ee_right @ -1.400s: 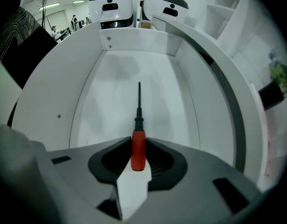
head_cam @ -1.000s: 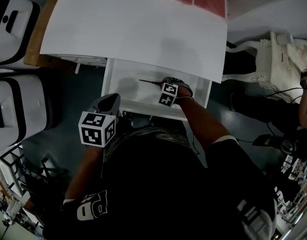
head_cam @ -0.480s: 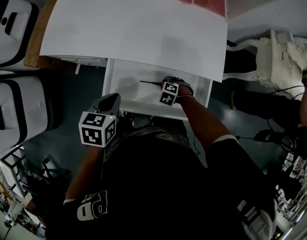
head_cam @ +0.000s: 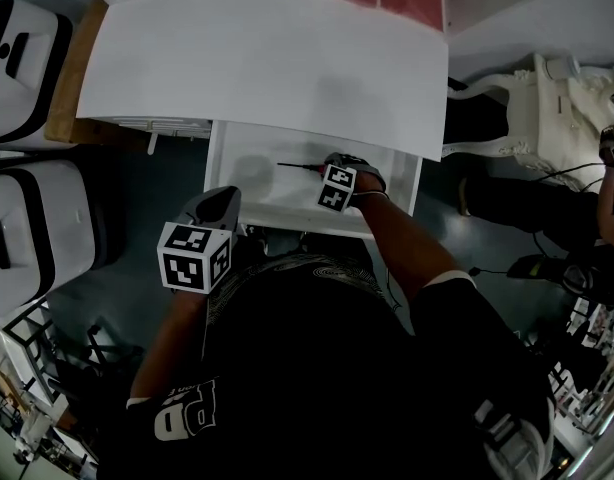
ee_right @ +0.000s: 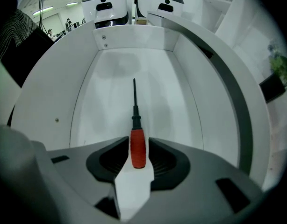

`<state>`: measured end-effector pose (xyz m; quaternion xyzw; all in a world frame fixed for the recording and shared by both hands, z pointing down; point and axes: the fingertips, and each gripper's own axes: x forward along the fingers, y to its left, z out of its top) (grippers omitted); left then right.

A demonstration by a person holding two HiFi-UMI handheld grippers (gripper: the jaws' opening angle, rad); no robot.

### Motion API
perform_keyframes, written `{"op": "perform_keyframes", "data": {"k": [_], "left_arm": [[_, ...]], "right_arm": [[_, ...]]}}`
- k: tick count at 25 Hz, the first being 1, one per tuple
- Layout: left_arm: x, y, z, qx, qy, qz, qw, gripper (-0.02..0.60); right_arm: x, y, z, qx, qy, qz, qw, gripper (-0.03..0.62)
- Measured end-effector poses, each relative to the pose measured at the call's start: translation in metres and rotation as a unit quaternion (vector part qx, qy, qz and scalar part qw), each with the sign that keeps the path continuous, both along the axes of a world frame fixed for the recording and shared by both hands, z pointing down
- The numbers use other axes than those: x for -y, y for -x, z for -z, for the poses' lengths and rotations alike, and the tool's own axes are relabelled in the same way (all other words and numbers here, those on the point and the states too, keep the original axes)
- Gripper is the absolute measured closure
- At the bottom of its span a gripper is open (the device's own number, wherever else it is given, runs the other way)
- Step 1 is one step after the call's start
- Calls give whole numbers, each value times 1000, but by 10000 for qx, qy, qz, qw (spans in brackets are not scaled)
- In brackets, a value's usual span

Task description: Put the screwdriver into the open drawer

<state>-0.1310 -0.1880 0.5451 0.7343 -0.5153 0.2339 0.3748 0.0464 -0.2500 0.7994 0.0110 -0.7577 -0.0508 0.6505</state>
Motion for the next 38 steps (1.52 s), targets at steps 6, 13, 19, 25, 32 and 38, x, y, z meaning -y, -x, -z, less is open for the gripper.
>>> {"op": "perform_keyframes", "data": {"k": [6, 13, 19, 25, 32, 38], "left_arm": [[3, -1, 2, -51, -76, -114, 9999, 566], [7, -2, 3, -98, -166, -339, 9992, 566], [14, -7, 3, -142, -221, -584, 9980, 566], [16, -14, 7, -188, -300, -911, 9952, 566], [17, -19, 11, -201, -408, -1304, 9904, 566], [16, -21, 17, -192, -509, -1569, 9861, 566]], "right_arm": [[2, -4, 8, 9, -100, -107, 9999, 452], [3, -4, 22, 68, -226, -339, 9991, 451], [2, 4, 47, 460, -231, -988, 9938, 451], [-1, 14, 75, 937, -185, -1822, 9786, 452], [-9, 19, 109, 1401, -382, -2573, 9554, 452], [-17, 20, 142, 1861, -535, -3154, 9290, 453]]}}
